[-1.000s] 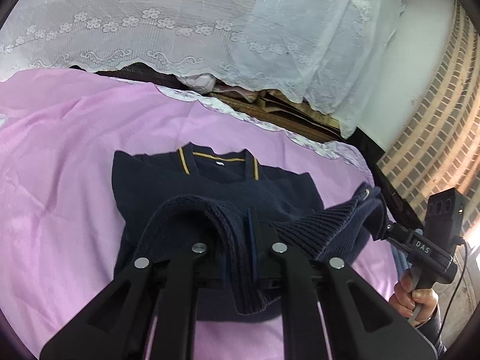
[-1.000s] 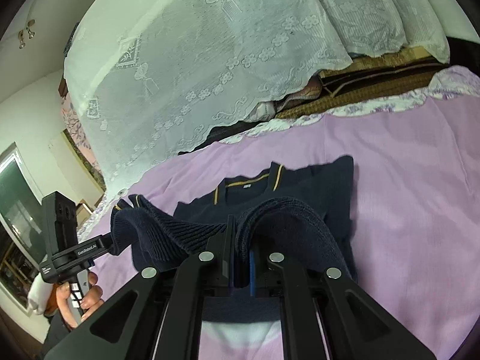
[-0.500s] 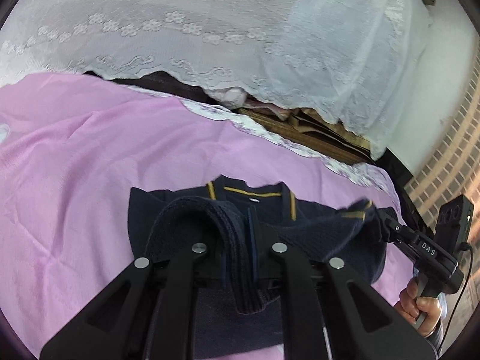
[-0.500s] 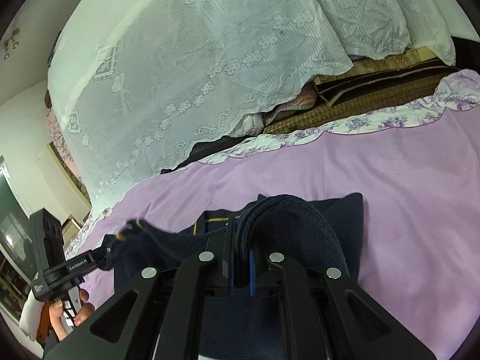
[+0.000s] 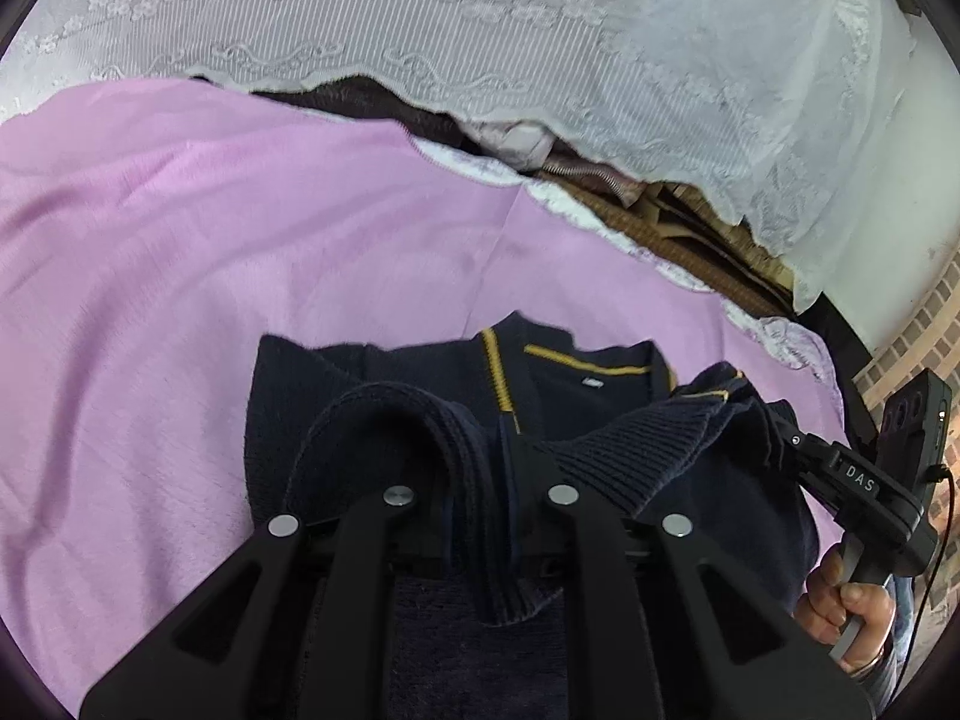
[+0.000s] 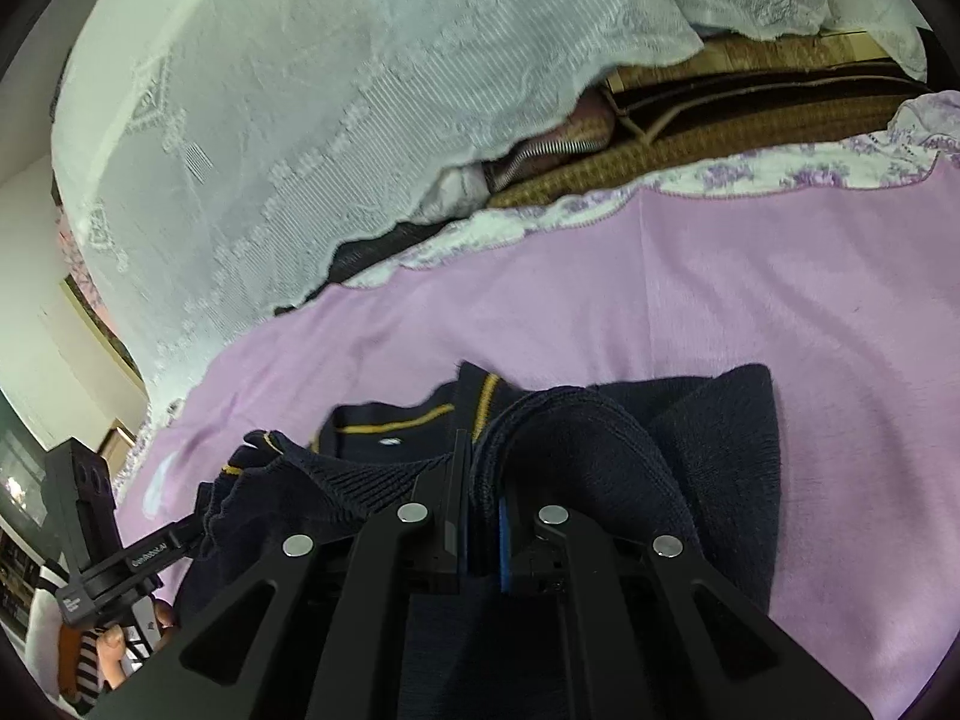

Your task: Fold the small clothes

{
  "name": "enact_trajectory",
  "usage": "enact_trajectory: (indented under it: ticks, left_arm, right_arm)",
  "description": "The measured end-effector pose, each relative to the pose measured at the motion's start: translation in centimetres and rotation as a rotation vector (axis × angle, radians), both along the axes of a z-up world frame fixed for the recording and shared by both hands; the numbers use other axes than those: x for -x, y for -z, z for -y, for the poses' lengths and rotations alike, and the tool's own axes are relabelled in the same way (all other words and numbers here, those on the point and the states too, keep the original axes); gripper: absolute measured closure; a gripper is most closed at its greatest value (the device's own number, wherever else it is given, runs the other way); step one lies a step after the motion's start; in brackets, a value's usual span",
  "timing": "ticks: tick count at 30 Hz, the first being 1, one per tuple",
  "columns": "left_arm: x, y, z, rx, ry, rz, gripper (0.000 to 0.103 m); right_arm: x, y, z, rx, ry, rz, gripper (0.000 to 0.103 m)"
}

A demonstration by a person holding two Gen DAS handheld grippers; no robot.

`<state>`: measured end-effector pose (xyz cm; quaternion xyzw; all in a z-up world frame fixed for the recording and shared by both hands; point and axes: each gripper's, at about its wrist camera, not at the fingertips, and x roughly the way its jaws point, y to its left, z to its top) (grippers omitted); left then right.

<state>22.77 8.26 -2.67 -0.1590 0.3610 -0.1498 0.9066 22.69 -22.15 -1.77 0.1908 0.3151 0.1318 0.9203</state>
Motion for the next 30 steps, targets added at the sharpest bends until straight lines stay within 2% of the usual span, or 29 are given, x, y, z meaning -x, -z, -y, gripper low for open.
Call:
enact_trajectory:
  ticks: [3,7,10,12,13,14,15,16,18,19,21,25,26,30]
  left_arm:
    - [-0.4,0.3,-0.2,0.017,0.004,-0.01,0.09]
    - [-0.3,0.3,0.0,0.003,0.004,-0.004,0.09]
    - [0.0,0.2,-0.2,0.01,0.006,0.004,0.088]
    - [0.4,0.0,-0.3,0.015,0.005,0.017,0.085]
    - [0.7,-0.2,-0.3,0.015,0.004,0.028,0.083]
    - [1.2,-0.6,-0.5,0.015,0.001,0.052,0.077]
    - [1.6,-1.0,-0.5,0.013,-0.002,0.075,0.066]
    - [2.1,-1.4,-0.7,0.006,-0.014,0.103,0.057]
    - [3.4,-2.4,-1.1,-0.011,-0.056,0.176,0.029]
    - [4.0,-3.0,-1.3,-0.025,-0.089,0.216,0.026]
    - [4.6,-3.7,-1.5,-0.017,-0.086,0.253,0.026]
    - [3.7,-3.5,-0.5,-0.006,-0.003,0.22,0.026]
    - [3.2,-3.3,0.3,-0.032,0.024,0.203,0.026]
    - [1.5,-2.4,2.1,-0.129,0.039,0.157,0.026]
  right_arm:
    - [-0.7,0.8,-0.2,0.007,-0.001,-0.023,0.096]
    - [-0.7,1.3,0.4,-0.027,0.005,-0.028,0.095]
    - [-0.2,1.2,0.4,-0.023,0.004,-0.012,0.09]
    - [0.1,1.0,0.3,-0.016,0.005,0.005,0.081]
    - [0.4,0.8,0.4,-0.016,0.007,0.019,0.069]
    - [0.9,0.4,0.5,-0.006,0.027,0.044,0.056]
    - [1.4,0.1,0.7,-0.002,0.041,0.067,0.054]
    - [1.8,-0.2,0.9,0.001,0.049,0.09,0.054]
    - [2.8,-0.7,1.2,0.014,0.069,0.137,0.053]
    - [3.1,-1.0,1.2,0.023,0.08,0.159,0.053]
    - [3.5,-1.3,0.9,0.052,0.082,0.182,0.053]
    - [3.0,-1.5,-1.2,0.141,0.025,0.183,0.067]
    - [2.9,-1.5,-1.7,0.157,0.01,0.18,0.071]
    - [2.6,-1.7,-3.1,0.193,-0.042,0.174,0.072]
